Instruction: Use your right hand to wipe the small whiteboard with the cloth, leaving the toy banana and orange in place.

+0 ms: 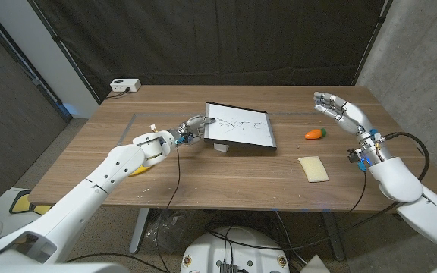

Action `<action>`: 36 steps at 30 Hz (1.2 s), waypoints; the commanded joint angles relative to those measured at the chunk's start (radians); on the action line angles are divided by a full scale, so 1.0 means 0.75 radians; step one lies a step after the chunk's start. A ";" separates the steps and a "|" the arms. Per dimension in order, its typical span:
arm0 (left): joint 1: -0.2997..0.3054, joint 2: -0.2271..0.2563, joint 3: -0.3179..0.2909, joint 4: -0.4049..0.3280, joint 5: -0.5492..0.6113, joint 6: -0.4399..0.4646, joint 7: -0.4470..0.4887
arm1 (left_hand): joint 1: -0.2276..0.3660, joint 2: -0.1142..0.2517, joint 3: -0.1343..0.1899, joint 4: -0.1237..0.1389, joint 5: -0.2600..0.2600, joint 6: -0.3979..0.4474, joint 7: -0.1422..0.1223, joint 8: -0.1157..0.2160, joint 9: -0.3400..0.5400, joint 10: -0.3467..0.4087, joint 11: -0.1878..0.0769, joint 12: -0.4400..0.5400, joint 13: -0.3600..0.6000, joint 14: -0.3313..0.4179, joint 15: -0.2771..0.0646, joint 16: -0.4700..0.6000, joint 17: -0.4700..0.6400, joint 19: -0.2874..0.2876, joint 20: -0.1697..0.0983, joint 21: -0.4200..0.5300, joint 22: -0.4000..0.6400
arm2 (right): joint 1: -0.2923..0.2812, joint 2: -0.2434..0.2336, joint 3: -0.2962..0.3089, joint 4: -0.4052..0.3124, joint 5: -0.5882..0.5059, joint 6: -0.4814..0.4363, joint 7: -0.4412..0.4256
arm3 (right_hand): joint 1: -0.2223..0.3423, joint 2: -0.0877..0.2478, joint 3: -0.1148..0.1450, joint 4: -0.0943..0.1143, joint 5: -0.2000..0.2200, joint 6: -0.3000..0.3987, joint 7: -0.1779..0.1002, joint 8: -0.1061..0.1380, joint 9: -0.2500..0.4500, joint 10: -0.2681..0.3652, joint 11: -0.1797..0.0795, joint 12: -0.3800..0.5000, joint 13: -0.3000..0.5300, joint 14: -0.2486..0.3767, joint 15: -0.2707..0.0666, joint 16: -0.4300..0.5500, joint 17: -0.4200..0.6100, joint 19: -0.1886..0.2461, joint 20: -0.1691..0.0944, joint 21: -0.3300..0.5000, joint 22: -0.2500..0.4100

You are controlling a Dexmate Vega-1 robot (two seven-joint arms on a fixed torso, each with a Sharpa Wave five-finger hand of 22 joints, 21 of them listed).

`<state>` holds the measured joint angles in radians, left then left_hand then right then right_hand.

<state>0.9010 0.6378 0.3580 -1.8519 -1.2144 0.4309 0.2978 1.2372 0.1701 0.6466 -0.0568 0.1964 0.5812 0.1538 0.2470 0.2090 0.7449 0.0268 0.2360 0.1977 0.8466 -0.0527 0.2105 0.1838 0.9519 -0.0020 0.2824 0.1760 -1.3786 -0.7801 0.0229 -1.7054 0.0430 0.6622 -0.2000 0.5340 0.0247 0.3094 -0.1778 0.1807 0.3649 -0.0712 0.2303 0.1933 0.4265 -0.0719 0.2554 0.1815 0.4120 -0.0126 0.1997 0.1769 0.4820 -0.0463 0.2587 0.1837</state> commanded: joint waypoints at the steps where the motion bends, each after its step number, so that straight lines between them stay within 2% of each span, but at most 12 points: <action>1: 0.000 -0.010 -0.012 -0.049 -0.005 0.002 0.063 | -0.004 0.008 0.012 -0.001 0.010 0.030 0.058 -0.008 0.005 0.003 0.003 -0.005 0.005 0.009 0.004 -0.002 0.003 0.000 0.002 0.000 0.001 | -0.038 0.041 0.117 0.029 -0.323 0.124 -0.095 | 0.021 0.000 0.002 0.005 -0.003 0.015 -0.005 0.003 0.002 0.004 -0.015 0.005 0.000 0.014 -0.007 -0.002 0.000 0.011 -0.001 0.005 0.004; 8: 0.004 0.049 -0.055 -0.082 -0.047 0.044 0.064 | -0.005 0.007 0.018 -0.001 0.011 0.034 0.059 -0.010 0.005 0.008 0.004 -0.007 0.006 0.012 0.001 -0.003 0.003 0.001 0.002 -0.002 0.001 | -0.144 0.040 0.237 -0.093 -0.469 0.032 -0.085 | 0.029 -0.006 -0.003 0.012 -0.004 -0.002 -0.019 -0.007 0.003 -0.012 -0.021 -0.007 0.000 0.004 -0.010 -0.010 0.003 0.009 -0.005 0.001 0.004; 10: 0.011 0.053 -0.065 -0.094 -0.054 0.042 0.082 | -0.006 0.007 0.019 -0.001 0.011 0.036 0.059 -0.010 0.005 0.008 0.001 -0.007 0.006 0.013 0.001 -0.004 0.003 0.001 0.002 -0.002 0.001 | -0.177 0.042 0.271 -0.129 -0.492 -0.008 -0.071 | 0.031 -0.021 -0.010 0.013 -0.004 -0.018 -0.036 -0.016 0.003 -0.014 -0.023 -0.011 0.000 -0.001 0.003 -0.014 0.002 0.008 -0.002 -0.002 0.004; 13: 0.020 0.057 -0.071 -0.115 -0.054 0.037 0.105 | -0.006 0.006 0.023 -0.001 0.012 0.038 0.057 -0.011 0.005 0.011 -0.005 -0.009 0.006 0.016 0.000 -0.005 0.003 0.001 0.003 -0.003 0.001 | -0.215 0.035 0.313 -0.167 -0.495 -0.043 -0.032 | 0.031 -0.036 -0.016 0.013 -0.003 -0.029 -0.040 -0.022 0.002 -0.019 -0.030 -0.016 0.000 -0.003 0.003 -0.016 0.002 0.009 0.007 -0.004 0.004; 16: 0.021 0.050 -0.063 -0.130 -0.054 0.037 0.133 | -0.007 0.006 0.025 -0.001 0.012 0.041 0.056 -0.012 0.005 0.016 -0.005 -0.008 0.006 0.019 0.000 -0.004 0.003 0.003 0.003 -0.003 0.001 | -0.243 0.024 0.356 -0.185 -0.521 -0.049 -0.001 | 0.036 -0.051 -0.022 0.013 0.000 -0.036 -0.017 -0.026 0.003 -0.025 -0.024 -0.022 0.000 -0.009 0.002 -0.020 0.001 0.008 0.011 -0.007 0.003; 19: 0.010 0.041 -0.041 -0.131 -0.046 0.042 0.149 | -0.008 0.005 0.027 -0.001 0.013 0.047 0.055 -0.011 0.005 0.019 -0.005 -0.008 0.006 0.024 0.000 -0.004 0.003 0.006 0.004 -0.002 0.001 | -0.261 0.015 0.391 -0.197 -0.567 -0.052 0.026 | 0.043 -0.068 -0.028 0.014 0.004 -0.027 -0.001 -0.024 0.003 -0.006 0.012 -0.019 -0.001 -0.009 0.002 -0.022 0.000 0.009 0.014 -0.012 0.004; 20: 0.006 0.038 -0.033 -0.127 -0.039 0.040 0.145 | -0.008 0.004 0.028 -0.002 0.013 0.047 0.054 -0.011 0.004 0.022 -0.005 -0.008 0.006 0.026 0.000 -0.004 0.003 0.009 0.004 -0.001 0.001 | -0.265 0.013 0.402 -0.203 -0.596 -0.055 0.030 | 0.045 -0.073 -0.030 0.016 0.006 -0.018 0.007 -0.021 0.003 0.000 0.014 -0.019 -0.001 -0.009 0.002 -0.022 0.000 0.007 0.015 -0.014 0.004; 23: 0.010 0.020 -0.015 -0.121 -0.011 0.011 0.144 | -0.010 0.001 0.032 -0.003 0.015 0.054 0.055 -0.011 0.004 0.027 -0.004 -0.009 0.006 0.030 0.001 -0.005 0.002 0.009 0.004 -0.002 0.001 | -0.293 0.031 0.435 -0.263 -0.682 -0.132 0.052 | 0.044 -0.078 -0.034 0.019 0.007 -0.014 0.005 -0.020 0.003 0.011 0.019 -0.017 -0.001 -0.010 0.002 -0.022 0.001 0.004 0.021 -0.017 0.004; 26: 0.018 0.005 -0.008 -0.119 0.009 -0.020 0.144 | -0.011 -0.002 0.035 -0.004 0.016 0.061 0.055 -0.011 0.004 0.034 -0.003 -0.008 0.006 0.031 0.003 -0.007 0.001 0.010 0.006 -0.003 0.001 | -0.301 0.053 0.440 -0.290 -0.696 -0.179 0.066 | 0.038 -0.084 -0.042 0.031 0.011 0.020 -0.041 -0.010 0.007 0.003 -0.024 -0.027 -0.001 -0.029 0.012 -0.027 0.003 -0.008 0.037 -0.026 0.006; 28: 0.017 0.002 -0.006 -0.118 0.016 -0.023 0.149 | -0.012 -0.004 0.036 -0.005 0.016 0.063 0.054 -0.011 0.004 0.035 -0.003 -0.009 0.006 0.031 0.005 -0.007 0.001 0.010 0.007 -0.004 0.001 | -0.308 0.054 0.442 -0.309 -0.691 -0.211 0.095 | 0.040 -0.086 -0.043 0.032 0.013 0.031 -0.050 -0.006 0.009 0.012 -0.038 -0.026 -0.001 -0.028 0.012 -0.026 0.002 -0.009 0.038 -0.028 0.006; 31: 0.009 -0.001 -0.004 -0.120 0.013 -0.011 0.165 | -0.013 -0.005 0.038 -0.006 0.017 0.068 0.051 -0.011 0.003 0.036 -0.001 -0.010 0.006 0.032 0.006 -0.009 0.001 0.009 0.007 -0.005 0.001 | -0.319 0.052 0.443 -0.334 -0.725 -0.239 0.111 | 0.039 -0.086 -0.045 0.036 0.014 0.038 -0.058 -0.005 0.010 0.024 -0.051 -0.023 -0.001 -0.029 0.018 -0.025 0.003 -0.013 0.044 -0.031 0.006; 36: -0.014 0.006 0.003 -0.124 -0.001 0.031 0.184 | -0.015 -0.007 0.042 -0.007 0.018 0.070 0.044 -0.013 0.003 0.038 -0.005 -0.012 0.006 0.033 0.005 -0.010 0.000 0.008 0.009 -0.006 0.001 | -0.332 0.047 0.441 -0.337 -0.772 -0.251 0.110 | 0.032 -0.089 -0.053 0.044 0.015 -0.016 -0.061 -0.029 0.012 -0.007 -0.050 -0.042 -0.001 -0.044 0.029 -0.028 0.004 -0.039 0.063 -0.045 0.007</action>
<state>0.9097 0.6472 0.3459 -1.9393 -1.2175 0.4348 0.4089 1.2270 0.1700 0.6673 -0.0610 0.2044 0.5989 0.1465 0.2390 0.2092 0.7663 0.0235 0.2284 0.1976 0.8648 -0.0502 0.2045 0.1808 0.9555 0.0021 0.2822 0.1751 -1.5942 -0.7488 0.3313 -1.9098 -0.4523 0.5405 -0.1498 0.5581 -0.0313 0.2739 -0.1483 0.1855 0.3677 -0.1208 0.2176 0.1981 0.4339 -0.1083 0.2340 0.1816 0.3885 0.0035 0.1810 0.1770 0.4583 -0.0121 0.2321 0.1837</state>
